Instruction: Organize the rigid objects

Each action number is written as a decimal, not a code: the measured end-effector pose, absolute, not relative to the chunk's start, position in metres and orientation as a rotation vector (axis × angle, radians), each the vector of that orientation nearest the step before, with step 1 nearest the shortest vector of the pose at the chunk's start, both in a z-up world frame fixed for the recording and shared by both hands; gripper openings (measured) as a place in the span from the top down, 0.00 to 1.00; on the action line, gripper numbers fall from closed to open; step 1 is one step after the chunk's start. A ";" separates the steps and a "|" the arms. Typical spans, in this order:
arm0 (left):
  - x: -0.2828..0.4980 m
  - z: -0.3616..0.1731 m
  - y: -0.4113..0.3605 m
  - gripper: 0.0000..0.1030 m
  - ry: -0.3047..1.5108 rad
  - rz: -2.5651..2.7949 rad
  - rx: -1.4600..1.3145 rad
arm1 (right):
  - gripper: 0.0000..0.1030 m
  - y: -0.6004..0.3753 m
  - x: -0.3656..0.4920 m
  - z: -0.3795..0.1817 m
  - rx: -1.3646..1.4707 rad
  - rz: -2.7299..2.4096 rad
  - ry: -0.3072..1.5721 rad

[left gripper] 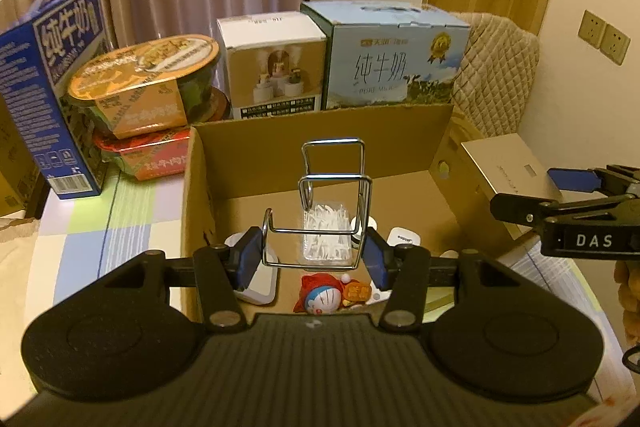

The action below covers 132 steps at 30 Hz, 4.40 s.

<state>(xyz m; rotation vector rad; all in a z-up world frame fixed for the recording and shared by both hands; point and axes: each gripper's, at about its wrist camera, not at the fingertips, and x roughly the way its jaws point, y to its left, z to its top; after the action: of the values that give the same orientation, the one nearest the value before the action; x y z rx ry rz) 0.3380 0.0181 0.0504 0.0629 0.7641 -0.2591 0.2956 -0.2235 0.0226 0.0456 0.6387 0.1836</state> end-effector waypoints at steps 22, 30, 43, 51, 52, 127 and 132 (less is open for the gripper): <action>0.351 0.030 0.023 0.43 0.789 -0.227 0.043 | 0.18 -0.233 0.304 0.005 0.094 0.172 0.675; 0.348 0.032 0.023 0.43 0.780 -0.229 0.050 | 0.18 -0.229 0.303 0.009 0.100 0.174 0.672; 0.343 0.034 0.023 0.31 0.762 -0.224 0.042 | 0.09 -0.237 0.306 0.008 0.190 0.187 0.618; 0.314 0.042 0.021 0.24 0.740 -0.209 0.039 | 0.08 -0.251 0.271 0.013 0.214 0.164 0.609; 0.308 0.044 0.021 0.24 0.736 -0.208 0.036 | 0.08 -0.251 0.265 0.013 0.212 0.166 0.615; 0.096 0.013 0.010 0.01 0.833 -0.111 -0.001 | 0.08 -0.265 0.055 -0.021 0.147 0.197 0.753; 0.110 0.002 0.009 0.01 0.848 -0.105 -0.019 | 0.08 -0.265 0.071 -0.030 0.145 0.199 0.768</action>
<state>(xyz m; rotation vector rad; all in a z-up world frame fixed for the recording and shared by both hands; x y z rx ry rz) 0.1102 0.0093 0.0022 -0.0185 0.8482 -0.1046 0.0705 -0.2651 -0.0302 0.1454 0.7675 0.1986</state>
